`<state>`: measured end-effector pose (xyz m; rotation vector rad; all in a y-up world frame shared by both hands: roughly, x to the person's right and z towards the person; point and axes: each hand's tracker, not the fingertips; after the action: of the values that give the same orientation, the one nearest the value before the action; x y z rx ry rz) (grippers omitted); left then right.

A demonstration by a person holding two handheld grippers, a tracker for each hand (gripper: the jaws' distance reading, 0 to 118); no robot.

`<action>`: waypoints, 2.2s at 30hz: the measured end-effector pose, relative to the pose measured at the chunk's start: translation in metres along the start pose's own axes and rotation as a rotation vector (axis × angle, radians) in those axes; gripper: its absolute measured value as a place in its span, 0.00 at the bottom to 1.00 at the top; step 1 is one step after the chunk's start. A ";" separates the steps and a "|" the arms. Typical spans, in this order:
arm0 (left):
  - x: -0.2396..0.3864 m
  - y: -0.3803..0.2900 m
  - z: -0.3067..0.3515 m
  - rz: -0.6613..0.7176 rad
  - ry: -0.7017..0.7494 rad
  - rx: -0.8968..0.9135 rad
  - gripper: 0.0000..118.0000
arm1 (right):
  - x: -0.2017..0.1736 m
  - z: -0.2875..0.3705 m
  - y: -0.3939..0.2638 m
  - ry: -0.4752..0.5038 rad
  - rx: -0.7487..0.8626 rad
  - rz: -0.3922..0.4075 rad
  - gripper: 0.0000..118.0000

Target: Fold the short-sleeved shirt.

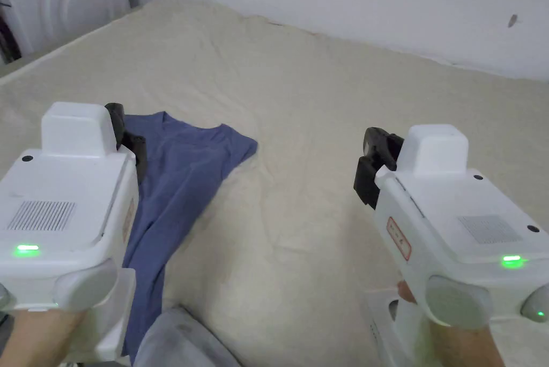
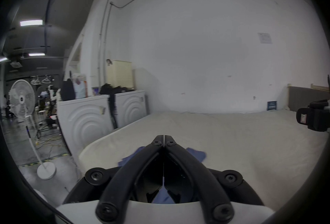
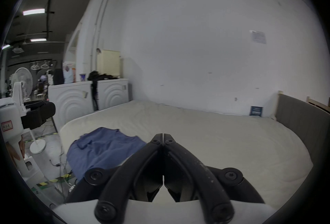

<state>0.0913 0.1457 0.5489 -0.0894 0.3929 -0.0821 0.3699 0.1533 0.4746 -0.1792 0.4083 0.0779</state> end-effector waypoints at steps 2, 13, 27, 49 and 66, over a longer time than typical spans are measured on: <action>-0.017 -0.003 0.006 -0.006 0.053 -0.008 0.00 | -0.016 -0.009 0.002 0.045 0.000 0.011 0.01; -0.070 -0.020 0.023 0.023 0.201 -0.057 0.00 | -0.065 -0.031 0.001 0.185 -0.016 0.050 0.01; -0.072 -0.024 -0.099 0.072 0.013 -0.349 1.00 | -0.051 -0.055 0.003 0.173 -0.062 0.030 0.01; 0.019 -0.148 -0.423 0.016 -0.162 -1.066 0.86 | -0.005 -0.139 -0.052 0.039 -0.267 -0.027 0.01; -0.021 -0.029 -0.327 0.146 -0.163 -0.823 0.02 | 0.016 -0.053 -0.025 -0.027 -0.169 -0.120 0.01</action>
<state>-0.0561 0.0958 0.2594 -0.8726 0.2479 0.2358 0.3673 0.1193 0.4247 -0.3687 0.3635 -0.0034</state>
